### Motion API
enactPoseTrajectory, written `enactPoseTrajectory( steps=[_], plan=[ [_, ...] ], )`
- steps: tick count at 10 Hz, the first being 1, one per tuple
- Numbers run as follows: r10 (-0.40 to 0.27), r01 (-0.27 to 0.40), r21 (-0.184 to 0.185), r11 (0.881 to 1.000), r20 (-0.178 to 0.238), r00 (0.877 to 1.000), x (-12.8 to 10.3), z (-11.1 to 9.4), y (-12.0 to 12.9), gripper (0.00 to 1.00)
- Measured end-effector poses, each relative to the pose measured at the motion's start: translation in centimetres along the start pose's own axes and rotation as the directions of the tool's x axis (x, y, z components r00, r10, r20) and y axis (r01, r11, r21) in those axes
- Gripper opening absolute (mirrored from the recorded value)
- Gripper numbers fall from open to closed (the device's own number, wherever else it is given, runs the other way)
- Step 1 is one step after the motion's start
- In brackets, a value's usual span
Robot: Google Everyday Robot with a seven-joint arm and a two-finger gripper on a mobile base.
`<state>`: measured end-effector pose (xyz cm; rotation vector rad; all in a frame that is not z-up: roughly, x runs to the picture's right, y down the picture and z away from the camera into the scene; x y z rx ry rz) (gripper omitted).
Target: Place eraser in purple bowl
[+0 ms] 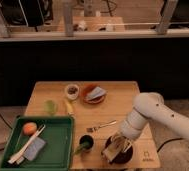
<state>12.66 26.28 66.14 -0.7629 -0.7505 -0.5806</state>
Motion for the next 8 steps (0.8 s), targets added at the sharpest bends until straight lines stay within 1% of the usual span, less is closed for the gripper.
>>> enactPoseTrajectory(
  steps=[5,6,8],
  plan=[
    [0.001,-0.001,0.016,1.000,-0.002,1.000,0.3,-0.7,0.2,0.80],
    [0.006,-0.006,0.023,1.000,-0.007,1.000,0.4,-1.0,0.3,0.80],
    [0.031,-0.030,0.056,0.998,-0.019,0.999,1.3,-1.9,0.6,0.80]
  ],
)
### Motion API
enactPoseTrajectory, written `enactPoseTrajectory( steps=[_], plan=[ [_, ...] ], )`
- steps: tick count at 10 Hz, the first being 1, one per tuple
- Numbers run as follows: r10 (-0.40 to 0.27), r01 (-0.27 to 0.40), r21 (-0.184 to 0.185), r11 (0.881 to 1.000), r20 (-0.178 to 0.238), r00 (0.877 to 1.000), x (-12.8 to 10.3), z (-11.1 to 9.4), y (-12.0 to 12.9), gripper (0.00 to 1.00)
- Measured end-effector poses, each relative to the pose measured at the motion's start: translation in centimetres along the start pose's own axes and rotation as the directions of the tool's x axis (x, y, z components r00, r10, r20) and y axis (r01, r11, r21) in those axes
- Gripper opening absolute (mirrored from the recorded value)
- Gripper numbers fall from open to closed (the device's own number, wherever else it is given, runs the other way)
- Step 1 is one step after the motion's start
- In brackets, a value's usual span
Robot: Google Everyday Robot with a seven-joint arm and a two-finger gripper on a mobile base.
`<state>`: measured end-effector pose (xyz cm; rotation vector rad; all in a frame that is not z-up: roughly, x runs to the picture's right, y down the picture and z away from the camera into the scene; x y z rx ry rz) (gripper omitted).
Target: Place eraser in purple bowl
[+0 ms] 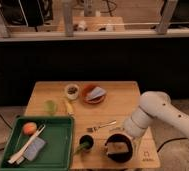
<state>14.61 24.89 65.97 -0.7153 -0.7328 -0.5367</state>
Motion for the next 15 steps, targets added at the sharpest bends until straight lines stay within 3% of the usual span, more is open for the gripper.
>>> enactPoseTrajectory(
  steps=[6,15],
  plan=[
    [0.106,-0.103,0.084,0.991,-0.030,0.994,3.5,-1.9,-0.2,0.80],
    [0.213,-0.199,0.151,0.968,-0.082,0.974,6.0,-3.4,0.0,0.80]
  ],
)
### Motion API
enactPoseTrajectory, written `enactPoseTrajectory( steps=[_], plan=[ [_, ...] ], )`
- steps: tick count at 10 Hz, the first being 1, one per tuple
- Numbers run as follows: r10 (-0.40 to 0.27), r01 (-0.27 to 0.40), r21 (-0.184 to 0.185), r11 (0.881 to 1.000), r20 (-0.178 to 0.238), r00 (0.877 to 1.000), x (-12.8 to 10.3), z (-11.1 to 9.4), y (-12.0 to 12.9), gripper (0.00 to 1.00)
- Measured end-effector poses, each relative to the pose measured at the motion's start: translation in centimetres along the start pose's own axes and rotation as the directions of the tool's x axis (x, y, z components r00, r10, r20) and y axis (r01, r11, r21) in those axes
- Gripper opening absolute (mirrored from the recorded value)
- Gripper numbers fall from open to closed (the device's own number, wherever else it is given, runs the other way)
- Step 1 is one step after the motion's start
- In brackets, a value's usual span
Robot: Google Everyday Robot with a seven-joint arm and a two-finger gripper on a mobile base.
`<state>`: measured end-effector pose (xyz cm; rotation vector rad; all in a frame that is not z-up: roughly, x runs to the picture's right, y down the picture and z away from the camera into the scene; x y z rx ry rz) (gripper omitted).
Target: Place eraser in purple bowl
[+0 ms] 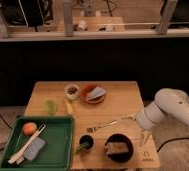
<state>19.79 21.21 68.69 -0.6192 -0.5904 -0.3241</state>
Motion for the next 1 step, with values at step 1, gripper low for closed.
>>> enactPoseTrajectory(
  steps=[1],
  plan=[
    [0.010,-0.010,0.004,1.000,-0.005,1.000,0.30,0.02,-0.07,0.80]
  ],
)
